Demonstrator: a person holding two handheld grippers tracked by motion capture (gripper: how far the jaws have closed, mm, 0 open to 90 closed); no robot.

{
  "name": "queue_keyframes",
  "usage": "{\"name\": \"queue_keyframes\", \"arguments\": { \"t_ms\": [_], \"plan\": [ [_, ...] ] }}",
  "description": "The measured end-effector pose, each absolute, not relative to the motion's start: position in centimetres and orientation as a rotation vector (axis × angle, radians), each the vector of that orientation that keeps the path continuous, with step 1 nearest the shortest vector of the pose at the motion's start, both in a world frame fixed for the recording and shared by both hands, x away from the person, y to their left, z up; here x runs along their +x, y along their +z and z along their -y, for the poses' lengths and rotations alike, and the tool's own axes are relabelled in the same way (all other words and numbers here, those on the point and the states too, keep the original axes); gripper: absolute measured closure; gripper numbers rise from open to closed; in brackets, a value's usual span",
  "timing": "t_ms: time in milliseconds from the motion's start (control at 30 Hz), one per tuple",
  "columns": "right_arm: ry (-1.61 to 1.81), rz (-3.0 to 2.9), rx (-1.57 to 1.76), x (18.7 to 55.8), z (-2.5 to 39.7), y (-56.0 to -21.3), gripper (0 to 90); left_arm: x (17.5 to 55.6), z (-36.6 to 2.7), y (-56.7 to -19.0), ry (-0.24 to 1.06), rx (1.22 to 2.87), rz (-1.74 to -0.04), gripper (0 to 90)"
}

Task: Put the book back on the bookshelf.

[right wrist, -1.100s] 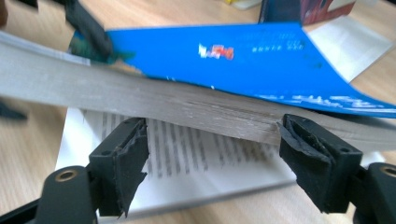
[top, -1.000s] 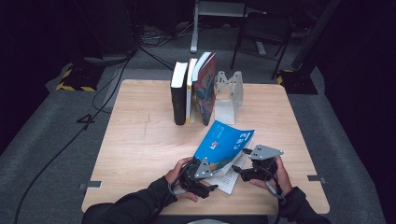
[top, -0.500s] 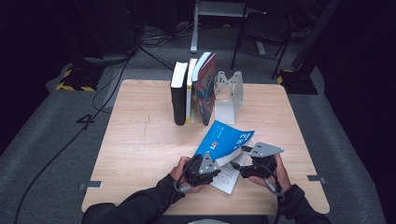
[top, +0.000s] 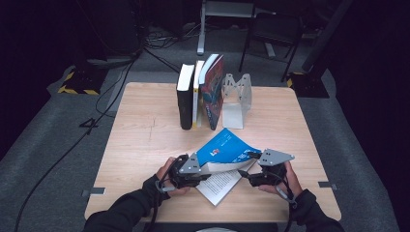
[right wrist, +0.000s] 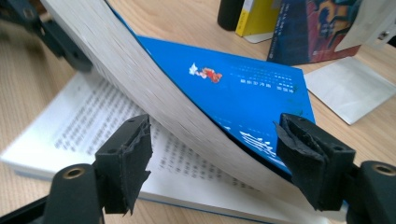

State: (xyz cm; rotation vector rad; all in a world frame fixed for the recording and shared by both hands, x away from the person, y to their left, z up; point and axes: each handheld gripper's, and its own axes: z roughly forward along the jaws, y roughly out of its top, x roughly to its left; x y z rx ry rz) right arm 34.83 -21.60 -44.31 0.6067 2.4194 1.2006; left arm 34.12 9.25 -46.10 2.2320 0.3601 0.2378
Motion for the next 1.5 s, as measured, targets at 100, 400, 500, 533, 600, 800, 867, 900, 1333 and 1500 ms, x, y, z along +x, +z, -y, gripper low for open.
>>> {"name": "queue_keyframes", "arguments": {
  "t_ms": [100, 400, 500, 533, 600, 800, 867, 900, 1333, 1500],
  "plan": [
    [1.170, -2.434, 0.600, 35.6, 21.6, -44.6, 24.5, 34.4, -11.0, -46.0, 0.215, 2.226, -0.374, 68.9],
    [1.075, -2.494, 0.616, 37.5, 22.1, -46.3, 21.4, 34.5, -13.4, -46.2, 0.201, 2.226, -0.410, 66.1],
    [1.103, -2.530, 0.589, 38.1, 22.0, -46.8, 19.0, 34.6, -14.1, -46.2, 0.191, 2.223, -0.419, 65.8],
    [1.087, -2.534, 0.574, 38.2, 21.9, -46.9, 19.0, 34.7, -14.3, -46.2, 0.187, 2.219, -0.423, 65.6],
    [1.047, -2.530, 0.567, 38.1, 21.8, -47.1, 23.0, 34.9, -14.7, -46.2, 0.176, 2.209, -0.432, 65.5],
    [1.130, -2.507, 0.580, 38.9, 22.5, -47.7, 35.6, 35.2, -15.5, -46.3, 0.147, 2.213, -0.441, 63.3],
    [1.137, -2.488, 0.550, 38.8, 22.4, -47.5, 36.1, 35.1, -15.6, -46.2, 0.161, 2.235, -0.438, 62.6],
    [1.137, -2.488, 0.550, 38.8, 22.4, -47.5, 36.1, 35.1, -15.6, -46.2, 0.161, 2.235, -0.438, 62.7],
    [1.128, -2.423, 0.453, 39.0, 21.9, -47.2, 51.4, 34.6, -16.6, -46.8, 0.163, 2.228, -0.486, 57.4],
    [1.077, -2.447, 0.381, 38.4, 21.6, -46.9, 56.1, 34.4, -17.3, -47.1, 0.212, 2.251, -0.514, 53.5]
  ]
}}
